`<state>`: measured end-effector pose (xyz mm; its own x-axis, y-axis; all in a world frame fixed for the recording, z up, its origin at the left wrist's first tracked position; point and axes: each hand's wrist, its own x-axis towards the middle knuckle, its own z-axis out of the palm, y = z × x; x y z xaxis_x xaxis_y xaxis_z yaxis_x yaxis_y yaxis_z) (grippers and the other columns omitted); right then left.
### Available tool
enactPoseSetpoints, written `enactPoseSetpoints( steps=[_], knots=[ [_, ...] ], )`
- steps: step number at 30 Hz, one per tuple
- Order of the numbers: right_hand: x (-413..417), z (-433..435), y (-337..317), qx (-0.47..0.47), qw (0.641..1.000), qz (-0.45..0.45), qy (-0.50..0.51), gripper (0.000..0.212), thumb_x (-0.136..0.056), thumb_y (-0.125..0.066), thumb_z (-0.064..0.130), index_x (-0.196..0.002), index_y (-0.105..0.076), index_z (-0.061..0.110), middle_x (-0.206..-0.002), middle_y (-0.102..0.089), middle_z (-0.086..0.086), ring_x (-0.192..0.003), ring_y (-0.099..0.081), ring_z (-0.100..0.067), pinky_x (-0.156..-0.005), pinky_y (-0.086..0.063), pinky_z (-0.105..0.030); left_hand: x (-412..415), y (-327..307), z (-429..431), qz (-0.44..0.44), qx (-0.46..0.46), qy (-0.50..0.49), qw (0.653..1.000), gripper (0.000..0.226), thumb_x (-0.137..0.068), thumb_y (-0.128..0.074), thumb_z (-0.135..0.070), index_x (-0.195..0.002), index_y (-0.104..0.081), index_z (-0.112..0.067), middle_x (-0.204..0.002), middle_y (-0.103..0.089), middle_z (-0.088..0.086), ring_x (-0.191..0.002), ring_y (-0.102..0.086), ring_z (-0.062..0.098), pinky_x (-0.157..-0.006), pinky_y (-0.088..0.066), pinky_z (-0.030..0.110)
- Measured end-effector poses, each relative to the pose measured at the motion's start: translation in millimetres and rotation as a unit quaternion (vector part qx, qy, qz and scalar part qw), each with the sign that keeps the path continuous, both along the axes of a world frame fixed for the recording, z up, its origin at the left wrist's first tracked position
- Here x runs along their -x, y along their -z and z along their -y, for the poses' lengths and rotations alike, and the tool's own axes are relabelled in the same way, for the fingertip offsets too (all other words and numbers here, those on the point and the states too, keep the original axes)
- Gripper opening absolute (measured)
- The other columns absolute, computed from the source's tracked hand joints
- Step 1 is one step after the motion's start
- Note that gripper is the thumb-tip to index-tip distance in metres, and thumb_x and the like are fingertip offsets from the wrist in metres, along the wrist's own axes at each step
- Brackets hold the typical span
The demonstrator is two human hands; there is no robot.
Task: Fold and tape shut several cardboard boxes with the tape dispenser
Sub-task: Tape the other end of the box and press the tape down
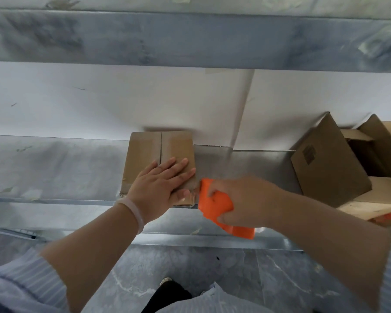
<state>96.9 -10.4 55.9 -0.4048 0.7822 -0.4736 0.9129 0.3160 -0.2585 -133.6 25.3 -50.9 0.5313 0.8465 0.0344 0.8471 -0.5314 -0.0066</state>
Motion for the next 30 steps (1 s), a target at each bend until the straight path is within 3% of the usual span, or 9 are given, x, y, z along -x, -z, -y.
enactPoseSetpoints(
  steps=[3, 6, 18, 30],
  knots=[
    [11.8, 2.6, 8.4, -0.012, 0.999, -0.011, 0.029, 0.042, -0.081, -0.064, 0.043, -0.118, -0.046, 0.045, -0.102, -0.052, 0.013, -0.088, -0.047, -0.013, -0.07, -0.034, -0.027, -0.7, -1.6, 1.2, 0.0, 0.004, 0.001, 1.0, 0.059, -0.098, -0.013, -0.061, -0.144, -0.042, -0.037, -0.15, -0.041, -0.009, -0.137, -0.043, 0.02, -0.109, -0.035, 0.046],
    [14.3, 0.8, 16.0, -0.013, 0.998, -0.028, 0.048, 0.041, -0.08, -0.066, 0.041, -0.117, -0.047, 0.045, -0.098, -0.049, 0.015, -0.085, -0.046, -0.012, -0.063, -0.032, -0.027, -2.0, -2.9, 1.3, 0.0, 0.01, 0.001, 1.0, 0.06, -0.099, -0.011, -0.061, -0.144, -0.041, -0.037, -0.15, -0.042, -0.009, -0.137, -0.043, 0.02, -0.109, -0.036, 0.047],
    [14.9, -7.2, 21.0, 0.034, 0.992, -0.086, 0.087, 0.041, -0.08, -0.071, 0.036, -0.116, -0.052, 0.038, -0.107, -0.048, 0.01, -0.095, -0.05, -0.018, -0.075, -0.038, -0.028, -4.2, -4.3, 0.3, -0.013, 0.032, -0.004, 0.999, 0.062, -0.096, -0.009, -0.064, -0.147, -0.035, -0.038, -0.154, -0.035, -0.01, -0.141, -0.036, 0.02, -0.112, -0.032, 0.046],
    [17.5, 5.8, 34.9, -0.019, 0.99, -0.097, 0.101, 0.035, -0.08, -0.067, 0.033, -0.111, -0.05, 0.037, -0.108, -0.055, 0.008, -0.09, -0.053, -0.019, -0.073, -0.045, -0.03, -7.5, -8.3, 3.5, -0.016, 0.04, -0.012, 0.999, 0.075, -0.079, 0.02, -0.074, -0.146, 0.0, -0.045, -0.16, -0.009, -0.018, -0.149, -0.011, 0.012, -0.119, -0.008, 0.036]
  ],
)
